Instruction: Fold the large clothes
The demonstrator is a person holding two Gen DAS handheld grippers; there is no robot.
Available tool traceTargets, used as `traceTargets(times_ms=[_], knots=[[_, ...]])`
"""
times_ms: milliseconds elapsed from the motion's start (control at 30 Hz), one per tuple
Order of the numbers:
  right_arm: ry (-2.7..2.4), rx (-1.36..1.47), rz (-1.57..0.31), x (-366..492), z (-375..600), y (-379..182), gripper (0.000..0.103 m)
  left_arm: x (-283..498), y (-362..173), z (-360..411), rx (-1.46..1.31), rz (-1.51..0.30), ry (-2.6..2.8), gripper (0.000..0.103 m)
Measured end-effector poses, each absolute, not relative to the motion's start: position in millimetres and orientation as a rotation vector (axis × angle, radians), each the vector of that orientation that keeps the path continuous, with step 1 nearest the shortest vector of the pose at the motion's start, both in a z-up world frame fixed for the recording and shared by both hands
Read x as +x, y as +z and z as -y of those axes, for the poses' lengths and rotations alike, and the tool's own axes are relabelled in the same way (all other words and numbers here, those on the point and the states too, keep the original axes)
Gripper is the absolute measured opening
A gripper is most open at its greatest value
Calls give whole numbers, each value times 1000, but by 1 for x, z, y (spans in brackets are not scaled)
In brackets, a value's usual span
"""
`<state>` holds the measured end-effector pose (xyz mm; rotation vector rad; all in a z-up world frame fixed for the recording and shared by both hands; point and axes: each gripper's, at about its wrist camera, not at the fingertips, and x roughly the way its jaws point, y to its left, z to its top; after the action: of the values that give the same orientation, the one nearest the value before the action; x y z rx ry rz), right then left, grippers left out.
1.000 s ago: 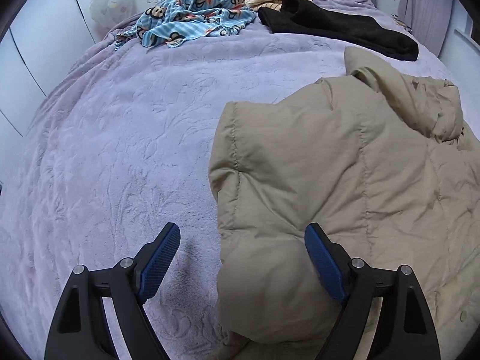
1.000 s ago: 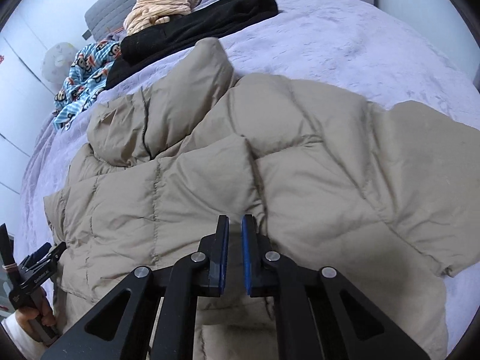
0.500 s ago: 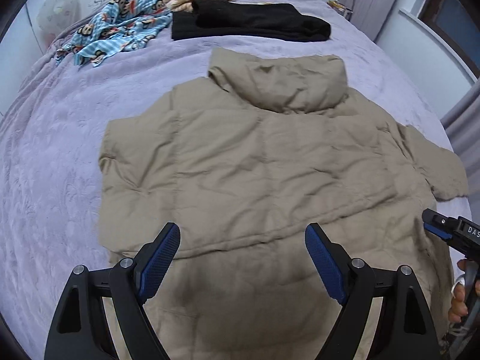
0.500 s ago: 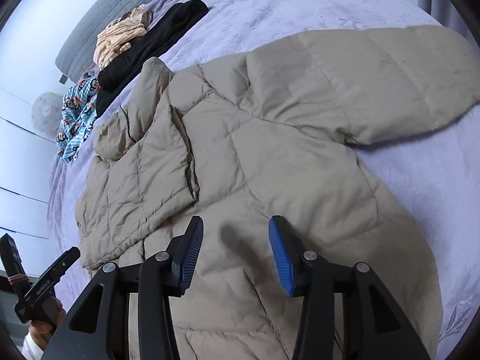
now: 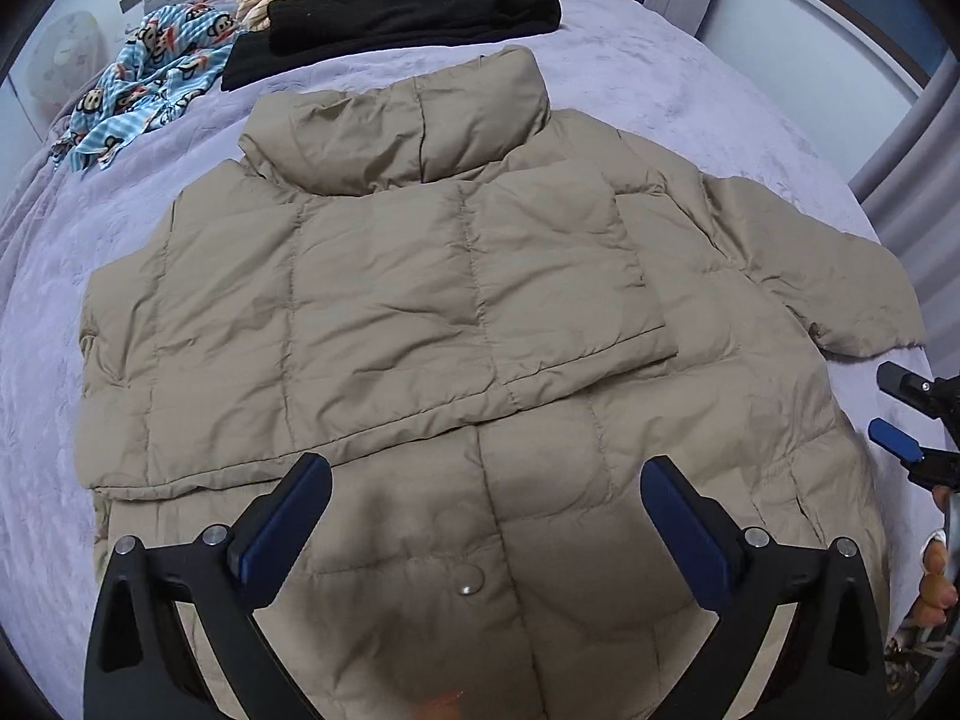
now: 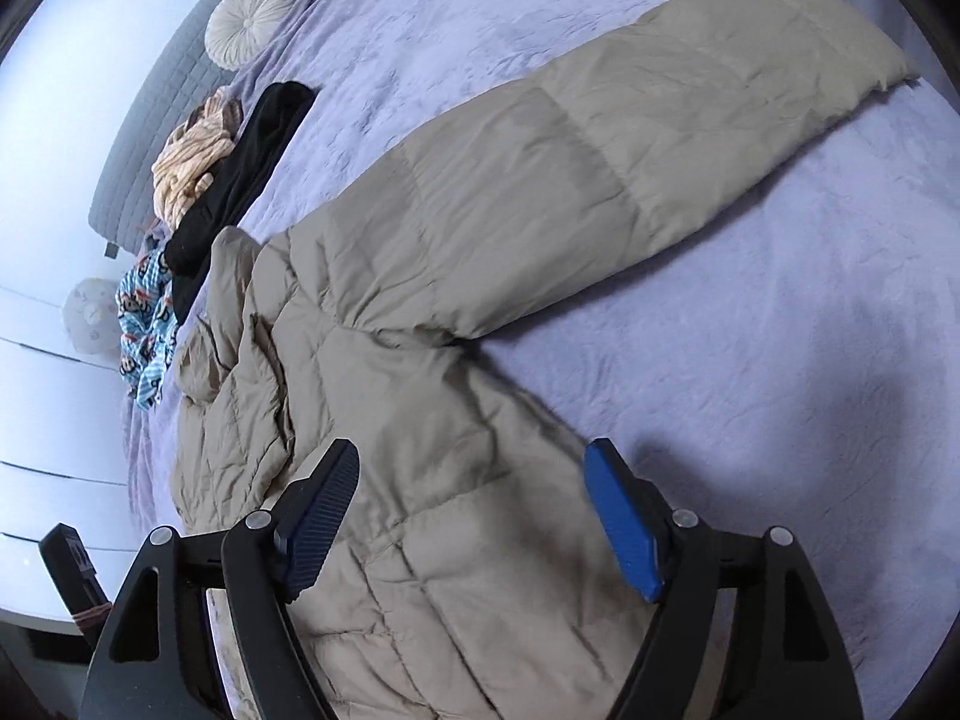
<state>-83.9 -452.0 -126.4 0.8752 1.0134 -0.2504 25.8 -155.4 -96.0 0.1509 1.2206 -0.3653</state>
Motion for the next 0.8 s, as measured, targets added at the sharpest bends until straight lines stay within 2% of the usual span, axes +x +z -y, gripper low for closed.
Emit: traceTargets(times_ms=[100, 467, 800], knots=[[-288, 914, -976, -94, 479, -129, 103, 28, -97, 167, 169, -1215, -353, 103], [-359, 1219, -776, -127, 599, -143, 103, 29, -99, 219, 178, -1228, -415, 103], [-350, 1518, -508, -139, 684, -173, 103, 28, -100, 249, 172, -1229, -455, 103]])
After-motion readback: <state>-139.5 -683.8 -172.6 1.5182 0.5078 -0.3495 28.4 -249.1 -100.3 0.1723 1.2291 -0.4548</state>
